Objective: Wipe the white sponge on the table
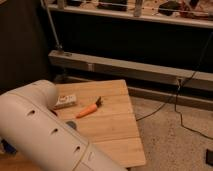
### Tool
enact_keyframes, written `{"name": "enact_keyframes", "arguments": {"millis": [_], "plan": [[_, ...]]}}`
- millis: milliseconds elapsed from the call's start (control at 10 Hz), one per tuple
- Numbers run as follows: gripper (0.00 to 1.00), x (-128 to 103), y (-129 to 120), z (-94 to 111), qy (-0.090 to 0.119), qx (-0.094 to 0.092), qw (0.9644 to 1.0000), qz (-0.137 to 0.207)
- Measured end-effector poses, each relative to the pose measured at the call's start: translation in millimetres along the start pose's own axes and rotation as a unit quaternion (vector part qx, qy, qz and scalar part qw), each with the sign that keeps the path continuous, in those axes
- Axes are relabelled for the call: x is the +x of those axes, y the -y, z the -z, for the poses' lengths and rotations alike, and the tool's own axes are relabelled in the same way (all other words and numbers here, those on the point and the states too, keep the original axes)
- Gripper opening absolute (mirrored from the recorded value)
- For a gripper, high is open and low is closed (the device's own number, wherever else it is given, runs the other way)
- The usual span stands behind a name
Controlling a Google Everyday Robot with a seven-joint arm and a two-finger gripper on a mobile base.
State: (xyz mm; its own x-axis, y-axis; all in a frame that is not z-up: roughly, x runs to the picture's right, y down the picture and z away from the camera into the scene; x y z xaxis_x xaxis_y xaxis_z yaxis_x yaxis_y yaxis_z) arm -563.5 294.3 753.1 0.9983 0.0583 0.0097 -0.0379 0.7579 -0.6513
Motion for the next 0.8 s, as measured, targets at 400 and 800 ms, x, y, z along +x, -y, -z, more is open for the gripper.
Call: {"name": "enact_keyframes", "arguments": {"millis": [400, 800], "plan": [[0.37, -22.7, -33.4, 7.5, 0.017, -0.005, 0.999, 0.042], [0.37, -15.1, -71.0, -8.0, 0.012, -0.034, 0.9975, 0.061]]}}
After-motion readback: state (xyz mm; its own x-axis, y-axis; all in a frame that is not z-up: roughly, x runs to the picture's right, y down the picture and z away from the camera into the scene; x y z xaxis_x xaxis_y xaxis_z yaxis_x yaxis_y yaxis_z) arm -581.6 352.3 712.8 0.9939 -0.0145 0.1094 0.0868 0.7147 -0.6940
